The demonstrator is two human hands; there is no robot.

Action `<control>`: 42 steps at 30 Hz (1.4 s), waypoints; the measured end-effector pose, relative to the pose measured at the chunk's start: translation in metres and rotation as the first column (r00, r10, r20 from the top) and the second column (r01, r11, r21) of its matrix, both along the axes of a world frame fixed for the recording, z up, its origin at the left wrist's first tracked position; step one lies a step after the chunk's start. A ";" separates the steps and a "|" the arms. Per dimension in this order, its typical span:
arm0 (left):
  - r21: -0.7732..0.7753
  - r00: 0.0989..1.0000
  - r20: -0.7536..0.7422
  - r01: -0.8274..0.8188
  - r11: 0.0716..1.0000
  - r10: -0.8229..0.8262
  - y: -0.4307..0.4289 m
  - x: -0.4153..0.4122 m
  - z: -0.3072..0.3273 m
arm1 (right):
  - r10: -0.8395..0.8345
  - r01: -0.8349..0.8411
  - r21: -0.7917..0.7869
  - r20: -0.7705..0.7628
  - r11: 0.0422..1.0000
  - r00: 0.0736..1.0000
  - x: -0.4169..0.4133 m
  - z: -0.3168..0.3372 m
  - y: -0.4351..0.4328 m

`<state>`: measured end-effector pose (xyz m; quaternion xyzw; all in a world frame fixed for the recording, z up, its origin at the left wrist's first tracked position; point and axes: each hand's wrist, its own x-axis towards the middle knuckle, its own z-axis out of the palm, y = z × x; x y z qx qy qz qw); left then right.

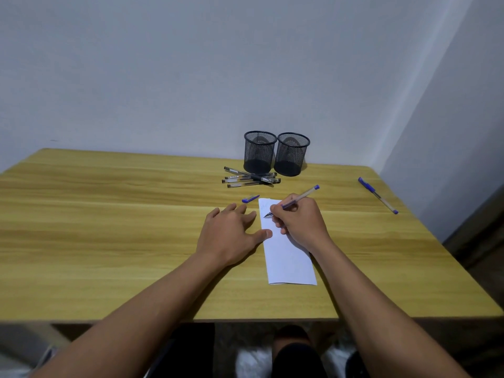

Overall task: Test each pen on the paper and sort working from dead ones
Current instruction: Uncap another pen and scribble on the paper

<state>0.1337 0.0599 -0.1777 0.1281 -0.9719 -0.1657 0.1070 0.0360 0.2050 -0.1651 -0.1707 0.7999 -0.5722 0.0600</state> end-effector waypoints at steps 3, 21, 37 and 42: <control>0.006 1.000 0.004 -0.003 1.000 0.003 0.000 0.000 0.000 | -0.018 0.018 -0.002 -0.009 1.000 1.000 -0.001 -0.001 0.001; -0.016 1.000 -0.007 -0.001 1.000 0.001 0.000 0.001 -0.001 | -0.089 0.093 -0.066 0.061 0.993 0.994 0.000 0.004 -0.001; 0.289 0.937 -0.166 -0.253 0.924 0.308 -0.019 -0.037 0.026 | -0.083 0.095 -0.162 0.079 0.982 0.993 -0.003 0.030 0.003; 0.185 0.934 -0.167 -0.286 0.940 0.317 -0.018 -0.047 0.016 | -0.075 0.094 -0.215 0.097 0.972 0.992 -0.009 0.034 0.009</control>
